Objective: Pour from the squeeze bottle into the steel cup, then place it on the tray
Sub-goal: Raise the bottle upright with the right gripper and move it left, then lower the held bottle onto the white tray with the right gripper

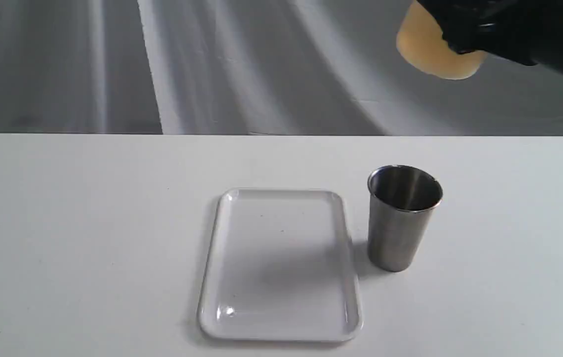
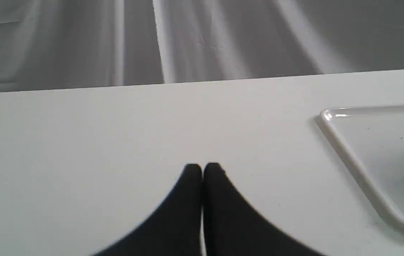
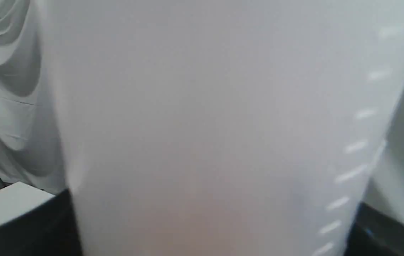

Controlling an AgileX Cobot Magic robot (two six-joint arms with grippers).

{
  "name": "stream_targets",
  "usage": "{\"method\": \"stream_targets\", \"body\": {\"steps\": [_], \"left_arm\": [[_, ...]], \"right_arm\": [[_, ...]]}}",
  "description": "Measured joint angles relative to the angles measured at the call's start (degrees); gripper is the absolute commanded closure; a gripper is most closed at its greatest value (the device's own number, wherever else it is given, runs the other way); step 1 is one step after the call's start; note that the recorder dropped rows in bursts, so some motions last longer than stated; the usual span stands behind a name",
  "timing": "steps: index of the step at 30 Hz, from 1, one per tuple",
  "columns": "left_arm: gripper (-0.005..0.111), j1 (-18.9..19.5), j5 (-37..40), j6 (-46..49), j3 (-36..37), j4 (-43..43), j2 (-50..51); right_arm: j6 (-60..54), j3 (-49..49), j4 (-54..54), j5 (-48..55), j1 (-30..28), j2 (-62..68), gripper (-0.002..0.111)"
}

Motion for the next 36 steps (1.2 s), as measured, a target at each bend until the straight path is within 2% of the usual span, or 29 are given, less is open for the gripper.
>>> {"method": "stream_targets", "body": {"steps": [10, 20, 25, 36], "left_arm": [[0.107, 0.0, 0.0, 0.0, 0.0, 0.0, 0.0], [0.107, 0.0, 0.0, 0.0, 0.0, 0.0, 0.0], [0.107, 0.0, 0.0, 0.0, 0.0, 0.0, 0.0], [0.107, 0.0, 0.0, 0.0, 0.0, 0.0, 0.0]], "right_arm": [[-0.1, 0.0, -3.2, -0.3, 5.4, 0.3, 0.108], [-4.3, 0.0, -4.8, -0.7, 10.9, 8.5, 0.108], [-8.2, 0.0, -2.2, -1.4, 12.2, 12.9, 0.108], [-20.5, 0.0, 7.3, -10.9, 12.7, 23.8, 0.108]]}}
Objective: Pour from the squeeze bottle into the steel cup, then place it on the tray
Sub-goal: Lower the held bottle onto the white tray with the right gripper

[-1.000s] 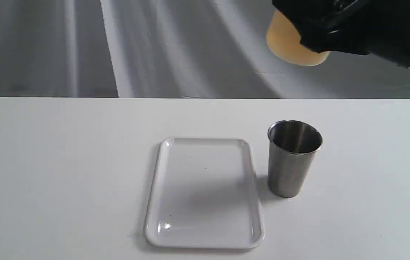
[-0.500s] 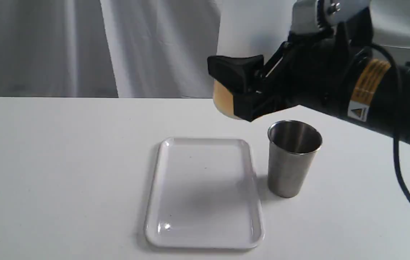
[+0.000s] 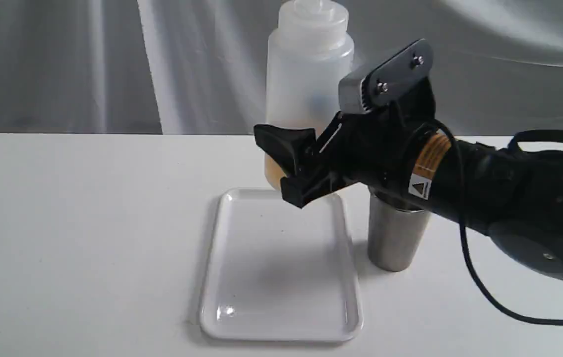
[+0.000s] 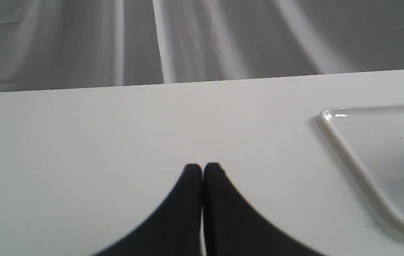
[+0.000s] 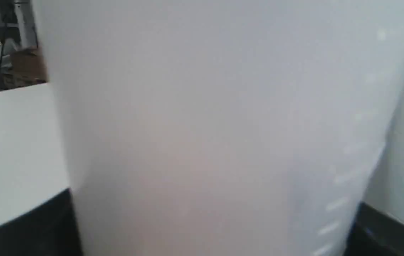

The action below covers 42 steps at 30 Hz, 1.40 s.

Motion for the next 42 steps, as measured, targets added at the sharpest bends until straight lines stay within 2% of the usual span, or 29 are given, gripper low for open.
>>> {"method": "stream_targets", "body": {"steps": [16, 25, 36, 42], "left_arm": [[0.107, 0.0, 0.0, 0.0, 0.0, 0.0, 0.0], [0.107, 0.0, 0.0, 0.0, 0.0, 0.0, 0.0], [0.107, 0.0, 0.0, 0.0, 0.0, 0.0, 0.0], [0.107, 0.0, 0.0, 0.0, 0.0, 0.0, 0.0]], "right_arm": [[-10.7, -0.5, 6.9, -16.8, 0.0, 17.4, 0.108], [-11.3, -6.2, 7.2, -18.6, 0.3, 24.0, 0.108], [-11.9, -6.6, 9.3, -19.3, 1.1, 28.6, 0.108], [-12.8, -6.6, 9.3, -23.1, 1.1, 31.0, 0.108]]}}
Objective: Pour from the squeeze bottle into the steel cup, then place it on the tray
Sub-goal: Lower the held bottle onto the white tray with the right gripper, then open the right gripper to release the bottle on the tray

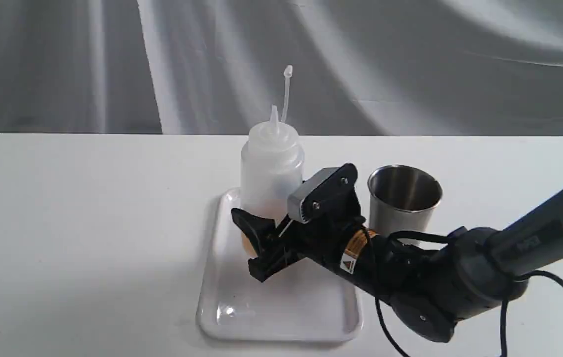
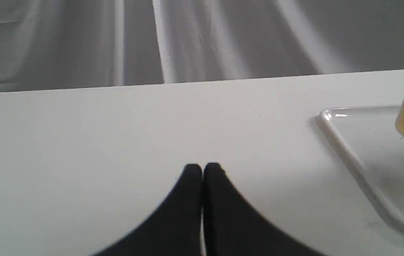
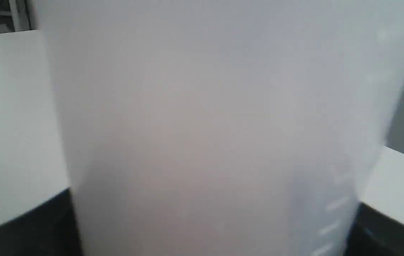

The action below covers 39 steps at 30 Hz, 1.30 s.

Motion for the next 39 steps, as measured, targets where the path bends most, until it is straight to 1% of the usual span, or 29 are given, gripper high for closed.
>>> {"method": "stream_targets", "body": {"steps": [11, 23, 39], "left_arm": [[0.107, 0.0, 0.0, 0.0, 0.0, 0.0, 0.0], [0.107, 0.0, 0.0, 0.0, 0.0, 0.0, 0.0], [0.107, 0.0, 0.0, 0.0, 0.0, 0.0, 0.0]], "right_arm": [[-0.7, 0.0, 0.0, -0.9, 0.0, 2.0, 0.108], [-0.9, 0.0, 0.5, -4.6, 0.0, 5.0, 0.108], [-2.0, -0.1, 0.7, -4.9, 0.0, 7.2, 0.108]]}}
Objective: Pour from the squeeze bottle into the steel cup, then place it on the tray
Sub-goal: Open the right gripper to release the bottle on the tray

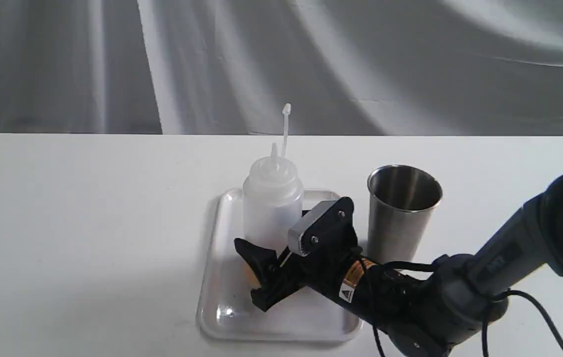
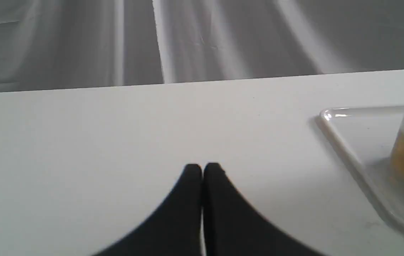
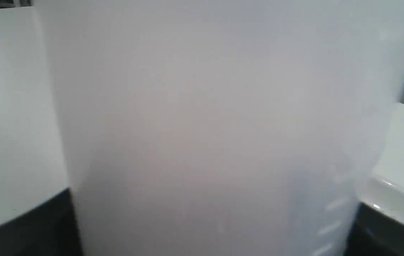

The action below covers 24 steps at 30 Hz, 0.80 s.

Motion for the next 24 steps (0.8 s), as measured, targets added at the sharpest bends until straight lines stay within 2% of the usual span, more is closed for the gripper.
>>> {"method": "stream_targets", "body": {"steps": [17, 21, 24], "left_arm": [[0.107, 0.0, 0.0, 0.0, 0.0, 0.0, 0.0], [0.107, 0.0, 0.0, 0.0, 0.0, 0.0, 0.0], [0.107, 0.0, 0.0, 0.0, 0.0, 0.0, 0.0]], "right_arm": [[-0.8, 0.0, 0.2, -0.6, 0.0, 0.4, 0.106], [-0.8, 0.0, 0.2, -0.6, 0.0, 0.4, 0.090], [-0.8, 0.0, 0.2, -0.6, 0.0, 0.4, 0.068]]}}
